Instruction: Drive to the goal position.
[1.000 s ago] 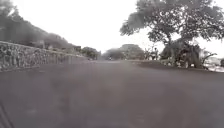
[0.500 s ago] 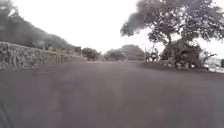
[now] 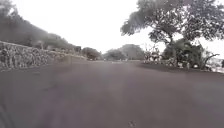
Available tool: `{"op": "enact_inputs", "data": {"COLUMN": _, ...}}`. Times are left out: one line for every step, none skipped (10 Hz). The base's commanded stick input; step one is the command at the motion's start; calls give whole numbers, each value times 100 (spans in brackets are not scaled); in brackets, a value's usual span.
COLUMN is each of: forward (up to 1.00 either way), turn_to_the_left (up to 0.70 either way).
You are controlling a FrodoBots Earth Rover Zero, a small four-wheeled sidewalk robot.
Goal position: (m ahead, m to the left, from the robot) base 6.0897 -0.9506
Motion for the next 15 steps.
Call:
{"op": "enact_inputs", "data": {"forward": 70, "turn_to_the_left": 0}}
{"op": "enact_inputs", "data": {"forward": 70, "turn_to_the_left": 0}}
{"op": "enact_inputs", "data": {"forward": 70, "turn_to_the_left": 0}}
{"op": "enact_inputs", "data": {"forward": 70, "turn_to_the_left": 0}}
{"op": "enact_inputs", "data": {"forward": 70, "turn_to_the_left": 0}}
{"op": "enact_inputs", "data": {"forward": 70, "turn_to_the_left": 0}}
{"op": "enact_inputs", "data": {"forward": 70, "turn_to_the_left": 0}}
{"op": "enact_inputs", "data": {"forward": 70, "turn_to_the_left": 0}}
{"op": "enact_inputs", "data": {"forward": 70, "turn_to_the_left": 0}}
{"op": "enact_inputs", "data": {"forward": 70, "turn_to_the_left": 0}}
{"op": "enact_inputs", "data": {"forward": 70, "turn_to_the_left": 0}}
{"op": "enact_inputs", "data": {"forward": 70, "turn_to_the_left": 0}}
{"op": "enact_inputs", "data": {"forward": 70, "turn_to_the_left": 0}}
{"op": "enact_inputs", "data": {"forward": 70, "turn_to_the_left": 0}}
{"op": "enact_inputs", "data": {"forward": 70, "turn_to_the_left": 0}}
